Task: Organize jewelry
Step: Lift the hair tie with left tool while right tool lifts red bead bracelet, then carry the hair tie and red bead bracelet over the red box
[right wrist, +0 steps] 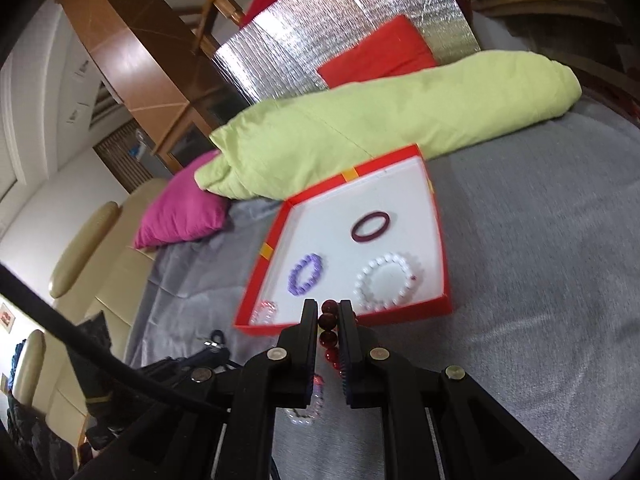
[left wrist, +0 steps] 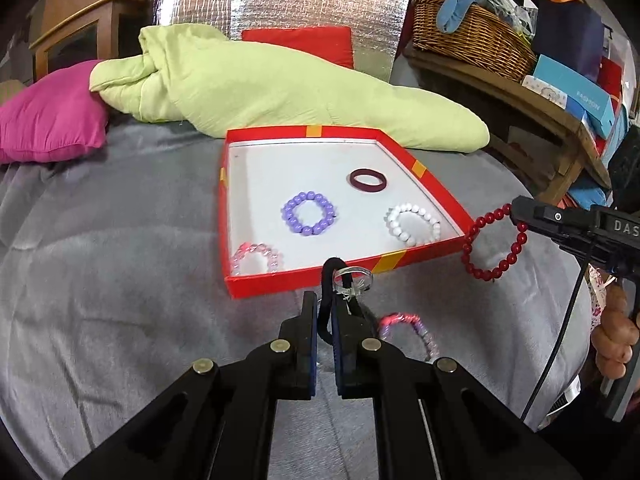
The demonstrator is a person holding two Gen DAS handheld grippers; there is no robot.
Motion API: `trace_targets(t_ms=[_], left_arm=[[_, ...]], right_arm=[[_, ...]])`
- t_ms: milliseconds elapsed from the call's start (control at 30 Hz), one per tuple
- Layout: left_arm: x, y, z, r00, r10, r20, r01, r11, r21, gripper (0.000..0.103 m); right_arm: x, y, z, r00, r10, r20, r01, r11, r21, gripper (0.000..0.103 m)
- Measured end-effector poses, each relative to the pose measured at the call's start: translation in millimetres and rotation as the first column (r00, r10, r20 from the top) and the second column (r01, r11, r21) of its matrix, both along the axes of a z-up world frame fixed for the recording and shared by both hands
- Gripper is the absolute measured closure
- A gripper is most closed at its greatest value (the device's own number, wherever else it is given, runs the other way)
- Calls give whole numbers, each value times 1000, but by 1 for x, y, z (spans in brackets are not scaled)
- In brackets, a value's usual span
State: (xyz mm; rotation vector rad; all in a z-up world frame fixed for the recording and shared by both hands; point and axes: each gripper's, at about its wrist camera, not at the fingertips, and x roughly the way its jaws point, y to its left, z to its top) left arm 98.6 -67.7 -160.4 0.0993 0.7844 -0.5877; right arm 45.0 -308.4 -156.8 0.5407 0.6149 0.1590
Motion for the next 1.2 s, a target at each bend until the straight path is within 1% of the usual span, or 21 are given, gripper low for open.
trace_targets(t_ms=[133, 400, 533, 667, 900, 1067, 1200], left_arm=[[4, -7, 7, 1000, -11, 18, 11, 1000, -6, 96], [35, -15, 15, 1000, 13, 18, -12, 1000, -23, 96], [50, -17, 13, 1000, 16, -1, -16, 999, -31, 96], [63, -19, 9, 1000, 28, -7, -28, 999, -18, 96], [82, -18, 3, 998, 55, -8, -55, 998, 13, 96], [91, -19, 0, 998, 66, -20, -66, 998, 8, 96], [94, -25, -3, 998, 46, -41, -47, 999, -14, 96]], right_arm=[[6, 2, 5, 1000, -5, 11, 5, 1000, 6, 92], [33, -2, 11, 999, -43, 14, 43, 999, 11, 92], [51, -6, 11, 998, -66, 14, 66, 998, 0, 92], [65, -12, 8, 996, -94, 6, 94, 996, 1, 92], [77, -24, 2, 990, -141, -10, 141, 990, -11, 92], [90, -38, -4, 981, -194, -13, 194, 981, -5, 92], [104, -43, -12, 976, -215, -29, 215, 977, -8, 92]])
